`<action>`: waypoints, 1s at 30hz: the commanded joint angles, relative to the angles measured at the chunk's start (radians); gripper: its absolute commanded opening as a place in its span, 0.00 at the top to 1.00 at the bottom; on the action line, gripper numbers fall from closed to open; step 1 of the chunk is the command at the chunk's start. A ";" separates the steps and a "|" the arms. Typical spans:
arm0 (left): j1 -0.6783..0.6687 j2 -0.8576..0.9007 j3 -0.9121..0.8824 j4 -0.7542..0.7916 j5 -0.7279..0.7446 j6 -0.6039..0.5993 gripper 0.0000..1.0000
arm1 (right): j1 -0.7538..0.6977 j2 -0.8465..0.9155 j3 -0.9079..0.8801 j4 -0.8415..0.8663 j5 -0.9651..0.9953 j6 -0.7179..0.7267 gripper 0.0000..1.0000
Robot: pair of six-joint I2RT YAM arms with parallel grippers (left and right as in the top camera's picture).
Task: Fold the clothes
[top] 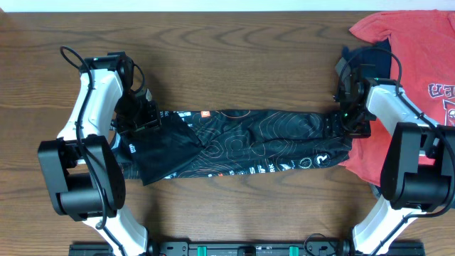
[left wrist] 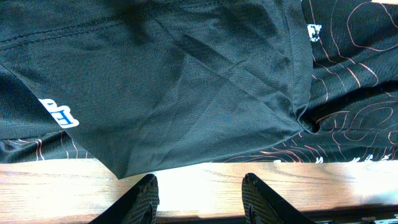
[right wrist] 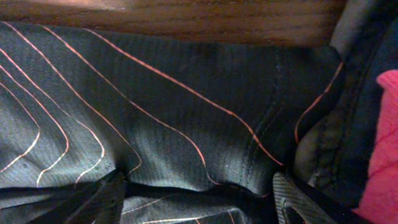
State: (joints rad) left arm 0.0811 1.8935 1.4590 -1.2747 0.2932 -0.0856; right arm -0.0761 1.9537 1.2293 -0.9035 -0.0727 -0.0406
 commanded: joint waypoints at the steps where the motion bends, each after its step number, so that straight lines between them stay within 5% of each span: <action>1: 0.001 0.004 0.001 -0.005 0.010 -0.006 0.54 | -0.004 0.049 -0.048 -0.008 -0.116 -0.034 0.27; 12: 0.001 0.004 0.001 -0.019 0.010 -0.006 0.54 | 0.018 0.049 -0.048 -0.009 -0.238 -0.054 0.31; 21: 0.001 0.004 0.001 -0.029 0.010 -0.006 0.54 | 0.018 0.049 -0.048 -0.034 -0.046 0.011 0.36; 28: 0.001 0.004 0.001 -0.034 0.010 -0.006 0.54 | 0.018 0.049 -0.048 -0.029 -0.060 0.010 0.96; 30: 0.001 0.004 0.001 -0.033 0.010 -0.006 0.55 | 0.018 0.049 -0.047 -0.022 -0.060 0.010 0.99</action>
State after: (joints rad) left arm 0.0811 1.8935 1.4590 -1.3014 0.2932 -0.0856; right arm -0.0643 1.9556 1.2152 -0.9340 -0.1452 -0.0345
